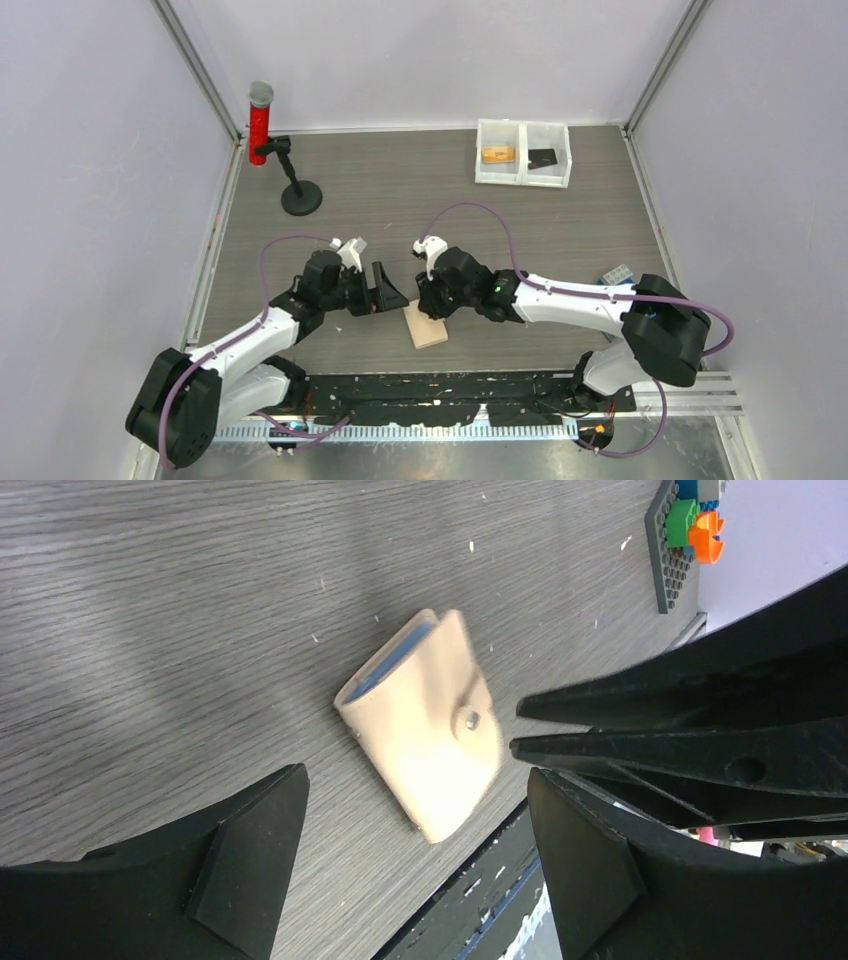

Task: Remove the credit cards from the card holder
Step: Open the card holder at the corner of the board.

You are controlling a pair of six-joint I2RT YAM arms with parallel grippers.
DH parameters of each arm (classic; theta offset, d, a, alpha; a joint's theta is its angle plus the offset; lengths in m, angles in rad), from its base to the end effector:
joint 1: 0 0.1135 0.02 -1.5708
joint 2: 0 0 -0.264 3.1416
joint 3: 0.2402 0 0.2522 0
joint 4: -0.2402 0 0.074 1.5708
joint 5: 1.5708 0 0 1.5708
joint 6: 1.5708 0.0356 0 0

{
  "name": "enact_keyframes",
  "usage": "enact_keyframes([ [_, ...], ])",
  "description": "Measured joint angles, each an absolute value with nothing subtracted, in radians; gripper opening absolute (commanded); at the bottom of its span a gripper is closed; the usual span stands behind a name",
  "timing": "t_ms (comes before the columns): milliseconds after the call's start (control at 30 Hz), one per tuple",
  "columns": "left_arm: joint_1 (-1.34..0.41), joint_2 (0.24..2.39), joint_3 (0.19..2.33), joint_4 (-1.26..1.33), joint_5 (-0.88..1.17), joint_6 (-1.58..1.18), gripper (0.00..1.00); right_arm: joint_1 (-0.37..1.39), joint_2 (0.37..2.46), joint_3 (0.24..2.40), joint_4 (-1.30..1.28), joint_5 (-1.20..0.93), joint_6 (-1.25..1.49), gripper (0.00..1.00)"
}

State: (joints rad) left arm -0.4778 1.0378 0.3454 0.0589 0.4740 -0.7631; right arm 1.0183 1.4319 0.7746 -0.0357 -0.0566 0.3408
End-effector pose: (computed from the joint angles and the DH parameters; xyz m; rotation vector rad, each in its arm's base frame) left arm 0.1682 -0.1054 0.1681 -0.0502 2.3964 -1.1679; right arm 0.1548 0.2550 0.2028 -0.8224 2.2389 0.7561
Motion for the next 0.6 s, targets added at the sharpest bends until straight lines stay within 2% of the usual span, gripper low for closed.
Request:
enact_keyframes([
  [100,-0.478,1.028,0.345,0.032,0.452,-0.762,0.82,1.018,1.457,0.822,-0.109,-0.008,0.351,0.40],
  [200,-0.478,1.003,0.345,-0.016,0.415,-0.761,0.81,1.021,1.467,0.846,-0.156,0.035,0.382,0.42],
  [600,-0.478,0.886,0.346,-0.179,0.348,-0.750,0.80,1.076,1.583,0.915,-0.288,0.123,0.533,0.40],
])
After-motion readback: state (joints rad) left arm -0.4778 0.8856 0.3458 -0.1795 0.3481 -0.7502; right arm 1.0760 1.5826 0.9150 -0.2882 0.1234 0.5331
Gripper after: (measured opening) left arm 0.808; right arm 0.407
